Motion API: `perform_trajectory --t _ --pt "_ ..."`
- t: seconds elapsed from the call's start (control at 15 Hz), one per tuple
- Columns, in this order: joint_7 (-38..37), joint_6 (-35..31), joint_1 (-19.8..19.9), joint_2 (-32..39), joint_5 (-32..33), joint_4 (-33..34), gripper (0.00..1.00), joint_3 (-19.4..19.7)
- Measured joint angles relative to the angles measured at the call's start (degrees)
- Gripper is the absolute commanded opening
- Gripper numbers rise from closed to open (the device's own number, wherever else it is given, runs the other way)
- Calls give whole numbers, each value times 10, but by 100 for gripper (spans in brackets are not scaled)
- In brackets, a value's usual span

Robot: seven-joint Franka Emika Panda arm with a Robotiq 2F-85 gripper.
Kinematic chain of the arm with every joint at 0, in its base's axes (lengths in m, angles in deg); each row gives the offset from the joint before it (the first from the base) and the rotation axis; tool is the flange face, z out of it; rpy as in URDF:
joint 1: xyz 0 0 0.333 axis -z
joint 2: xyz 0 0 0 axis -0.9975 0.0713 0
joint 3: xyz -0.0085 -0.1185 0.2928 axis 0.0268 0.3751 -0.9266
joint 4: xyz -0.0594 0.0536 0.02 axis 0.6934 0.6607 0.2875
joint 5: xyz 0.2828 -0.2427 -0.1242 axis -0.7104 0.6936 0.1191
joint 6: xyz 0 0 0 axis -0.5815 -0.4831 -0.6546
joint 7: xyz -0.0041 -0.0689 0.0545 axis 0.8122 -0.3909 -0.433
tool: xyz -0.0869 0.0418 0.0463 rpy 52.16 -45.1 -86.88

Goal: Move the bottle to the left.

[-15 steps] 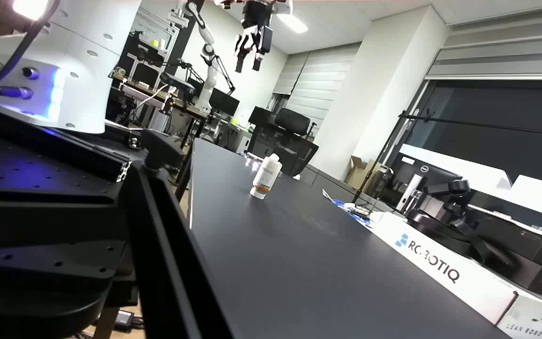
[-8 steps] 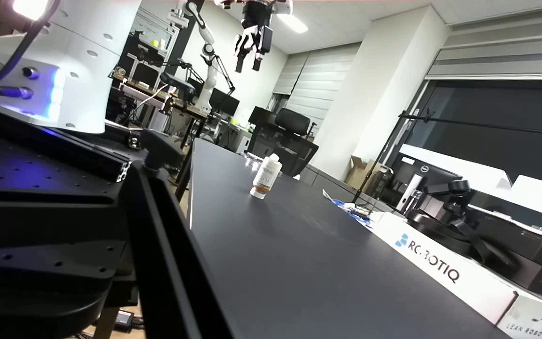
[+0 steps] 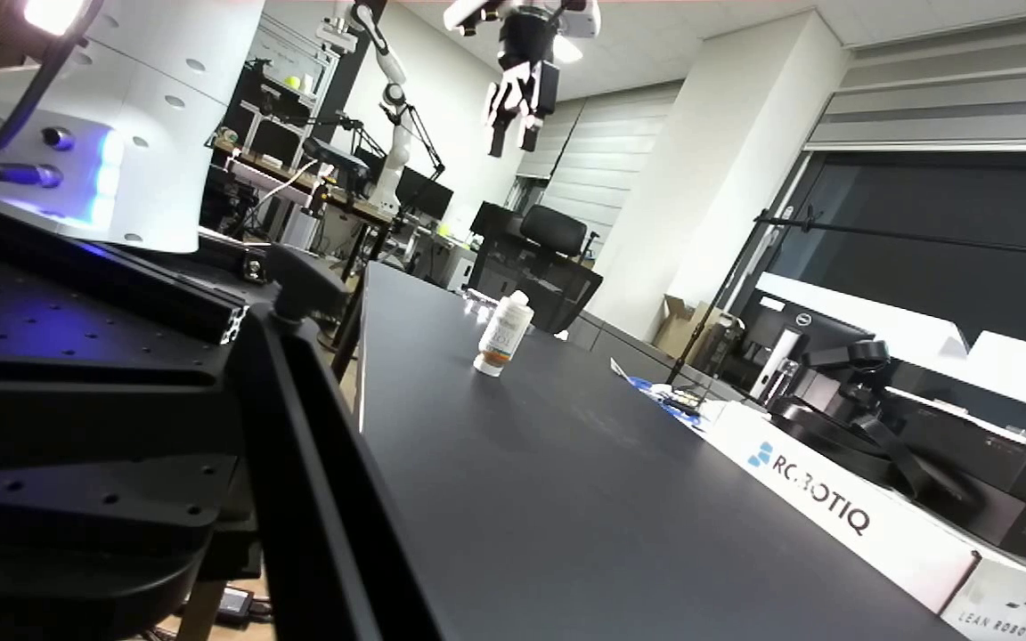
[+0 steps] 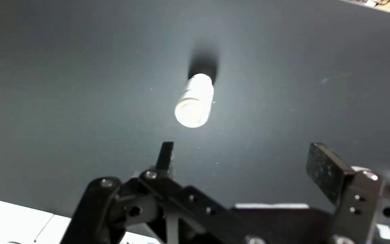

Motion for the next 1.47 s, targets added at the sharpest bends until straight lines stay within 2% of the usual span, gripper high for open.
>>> perform_trajectory --t 0.2,0.4,0.73,1.0,1.33,1.4,1.47 --pt "-1 -86 67 73 33 0 100 21" --pt "-13 -161 96 163 48 5 100 21" --pt "-55 -282 99 289 46 26 100 29" --pt "-67 -287 96 359 42 59 100 51" --pt "-66 -287 65 423 10 87 100 77" --pt "-65 -287 57 433 1 91 75 79" --pt "-65 -287 50 442 -6 95 74 81"
